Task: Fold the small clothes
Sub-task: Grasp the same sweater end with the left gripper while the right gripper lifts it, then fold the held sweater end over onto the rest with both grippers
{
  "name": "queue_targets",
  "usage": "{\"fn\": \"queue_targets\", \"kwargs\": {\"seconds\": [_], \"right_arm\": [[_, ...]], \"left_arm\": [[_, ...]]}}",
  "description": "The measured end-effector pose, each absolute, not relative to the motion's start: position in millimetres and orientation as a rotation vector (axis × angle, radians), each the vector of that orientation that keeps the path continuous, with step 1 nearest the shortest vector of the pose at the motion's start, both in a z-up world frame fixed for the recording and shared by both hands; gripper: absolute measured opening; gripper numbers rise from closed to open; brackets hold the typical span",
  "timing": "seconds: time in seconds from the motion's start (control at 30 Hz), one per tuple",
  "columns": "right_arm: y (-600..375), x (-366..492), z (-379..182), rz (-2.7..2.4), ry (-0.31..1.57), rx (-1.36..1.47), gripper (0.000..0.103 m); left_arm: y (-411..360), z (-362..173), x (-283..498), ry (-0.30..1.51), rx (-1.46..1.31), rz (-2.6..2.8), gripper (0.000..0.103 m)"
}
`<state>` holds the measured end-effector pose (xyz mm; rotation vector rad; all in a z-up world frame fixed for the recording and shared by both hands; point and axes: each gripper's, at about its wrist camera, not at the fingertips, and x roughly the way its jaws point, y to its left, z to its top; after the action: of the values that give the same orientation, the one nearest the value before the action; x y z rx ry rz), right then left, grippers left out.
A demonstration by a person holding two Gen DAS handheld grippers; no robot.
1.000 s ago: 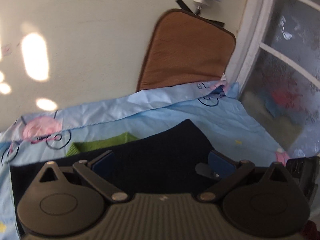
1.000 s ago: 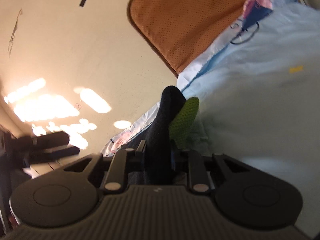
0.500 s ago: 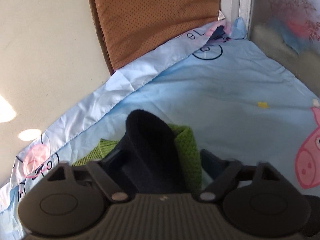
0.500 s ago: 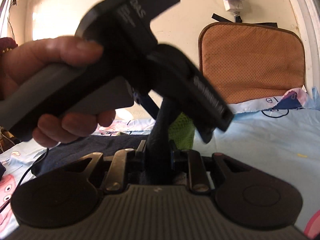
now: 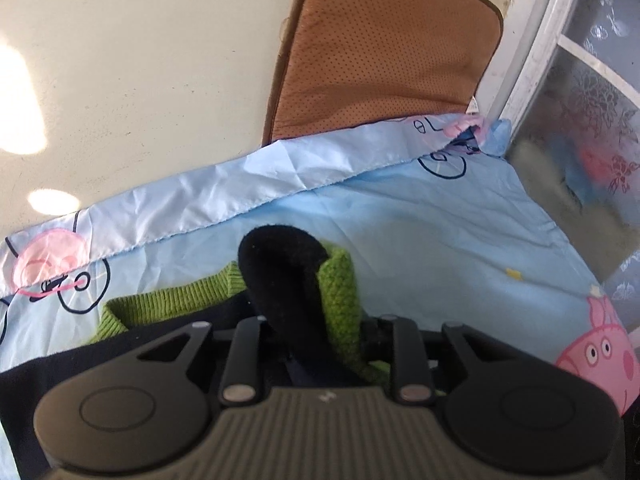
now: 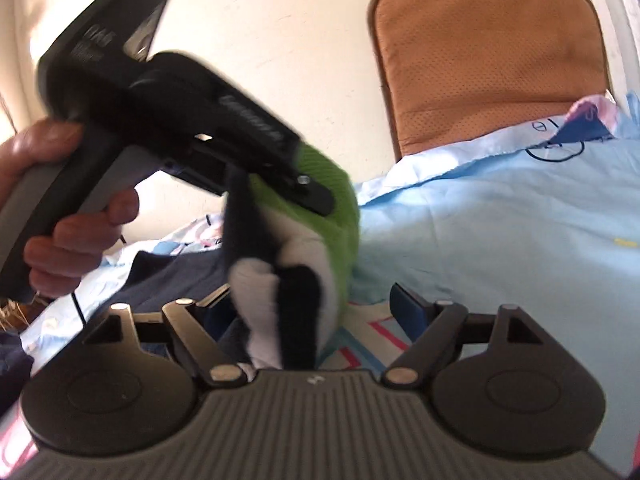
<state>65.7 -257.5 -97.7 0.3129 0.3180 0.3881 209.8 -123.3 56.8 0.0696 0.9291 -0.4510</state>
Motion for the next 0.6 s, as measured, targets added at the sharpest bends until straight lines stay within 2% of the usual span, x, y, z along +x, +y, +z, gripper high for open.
{"fn": "queue_targets", "kwargs": {"seconds": [0.07, 0.1, 0.13, 0.23, 0.47, 0.6], "right_arm": [[-260.6, 64.5, -99.0, 0.412, 0.299, 0.332, 0.065], [-259.8, 62.1, -99.3, 0.439, 0.282, 0.328, 0.045], [-256.9, 58.1, -99.2, 0.458, 0.263, 0.317, 0.039], [-243.9, 45.7, -92.5, 0.449, 0.216, 0.271, 0.033], [-181.6, 19.3, -61.0, 0.398, 0.149, 0.054, 0.033], [-150.6, 9.6, -61.1, 0.392, 0.102, -0.040, 0.036]], "left_arm": [[-112.5, 59.0, 208.9, 0.928, 0.027, -0.447, 0.023], [-107.7, 60.0, 207.9, 0.929, 0.012, -0.444, 0.022], [-102.2, 61.8, 205.8, 0.925, -0.003, -0.441, 0.022], [-86.2, 71.0, 196.8, 0.900, -0.043, -0.453, 0.022], [-34.9, 91.3, 173.9, 0.827, -0.094, -0.429, 0.022], [-0.4, 88.0, 168.8, 0.819, -0.148, -0.386, 0.022]]}}
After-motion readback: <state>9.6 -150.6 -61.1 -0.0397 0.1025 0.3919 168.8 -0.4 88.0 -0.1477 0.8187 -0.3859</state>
